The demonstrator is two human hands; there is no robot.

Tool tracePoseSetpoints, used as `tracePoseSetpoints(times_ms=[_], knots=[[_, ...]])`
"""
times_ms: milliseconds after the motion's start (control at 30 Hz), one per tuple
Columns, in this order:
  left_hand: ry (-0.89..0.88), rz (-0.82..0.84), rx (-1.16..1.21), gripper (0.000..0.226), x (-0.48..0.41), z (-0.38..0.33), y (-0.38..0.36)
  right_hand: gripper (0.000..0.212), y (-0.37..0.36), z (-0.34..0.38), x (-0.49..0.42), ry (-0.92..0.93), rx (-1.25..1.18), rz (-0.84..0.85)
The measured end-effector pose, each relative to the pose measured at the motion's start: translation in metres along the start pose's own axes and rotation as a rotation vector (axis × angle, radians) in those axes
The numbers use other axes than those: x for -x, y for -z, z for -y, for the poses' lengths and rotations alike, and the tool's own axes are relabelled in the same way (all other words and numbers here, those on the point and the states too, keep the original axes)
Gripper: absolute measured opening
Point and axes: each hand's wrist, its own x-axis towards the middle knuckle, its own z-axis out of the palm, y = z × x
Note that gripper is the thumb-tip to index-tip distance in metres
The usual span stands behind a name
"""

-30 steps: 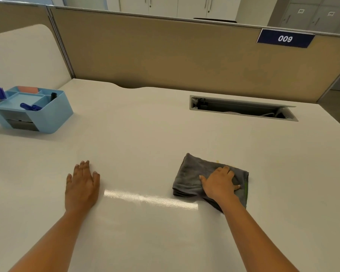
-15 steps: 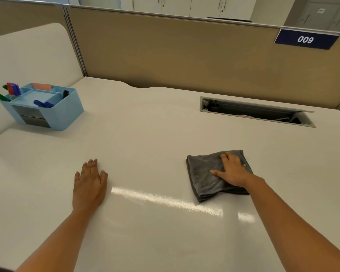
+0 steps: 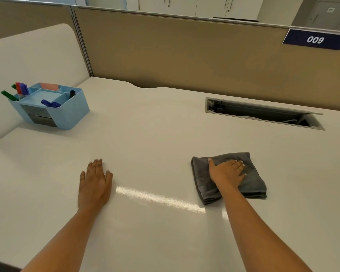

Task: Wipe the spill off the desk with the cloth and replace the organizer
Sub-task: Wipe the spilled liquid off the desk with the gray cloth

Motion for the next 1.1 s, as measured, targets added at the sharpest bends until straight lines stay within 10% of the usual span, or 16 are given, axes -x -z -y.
tracePoseSetpoints(times_ms=[1100], knots=[[0.014, -0.009, -0.009, 0.053, -0.001, 0.0, -0.001, 0.085, -0.025, 0.022, -0.019, 0.282, 0.199, -0.051]])
